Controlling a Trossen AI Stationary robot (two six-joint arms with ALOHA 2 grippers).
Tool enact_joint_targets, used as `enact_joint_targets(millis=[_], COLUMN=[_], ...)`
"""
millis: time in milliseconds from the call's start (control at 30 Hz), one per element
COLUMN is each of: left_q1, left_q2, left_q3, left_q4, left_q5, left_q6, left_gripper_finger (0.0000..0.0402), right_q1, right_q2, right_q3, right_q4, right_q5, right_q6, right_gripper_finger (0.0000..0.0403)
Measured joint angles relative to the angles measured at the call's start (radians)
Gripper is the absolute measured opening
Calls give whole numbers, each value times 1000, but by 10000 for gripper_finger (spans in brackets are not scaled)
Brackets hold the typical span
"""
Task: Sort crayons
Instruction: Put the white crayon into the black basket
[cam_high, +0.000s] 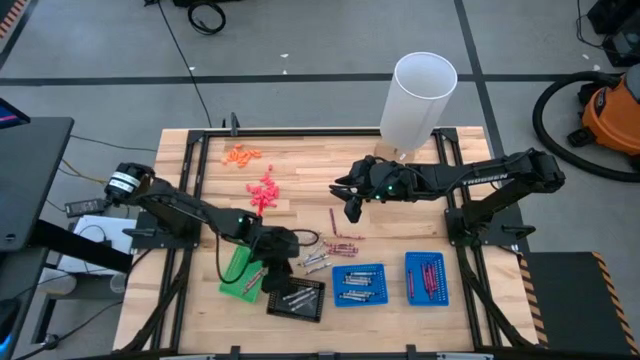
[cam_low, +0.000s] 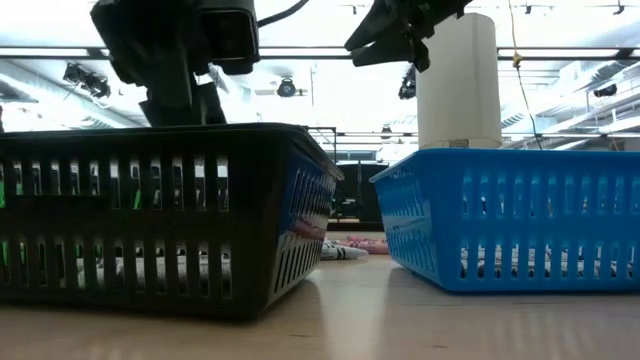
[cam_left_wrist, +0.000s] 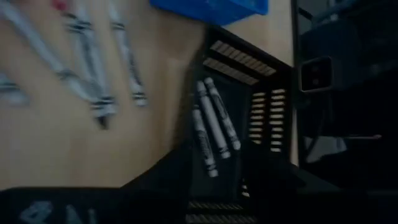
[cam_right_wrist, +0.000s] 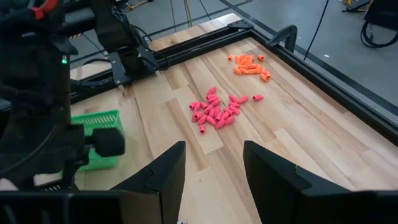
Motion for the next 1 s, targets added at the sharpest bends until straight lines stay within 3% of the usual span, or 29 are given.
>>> enact_joint_targets(millis=[233,467,767,900,1000], left_q1=[110,211,251,244,212], left_q2=[-22,-18,35,84,140], left_q3=[0,-1,-4,-3,3], left_q4=[-9,11,30,92,101], left_q5=[-33,-76,-166,-169,-265], left_q6=[103,249,548,431,287], left_gripper_finger=[142,142,142,142,142], right_q1=[-5,-8,-12,-11,-11], right_q2=[0,-24,-44,-43,-43], right_q3=[0,0,0,0,0], right_q4=[6,-159,-233,-228,-219], right_q5=[58,149,151,144,144], right_q6=[22,138,193,193,193], right_gripper_finger=[170,170,170,170,170])
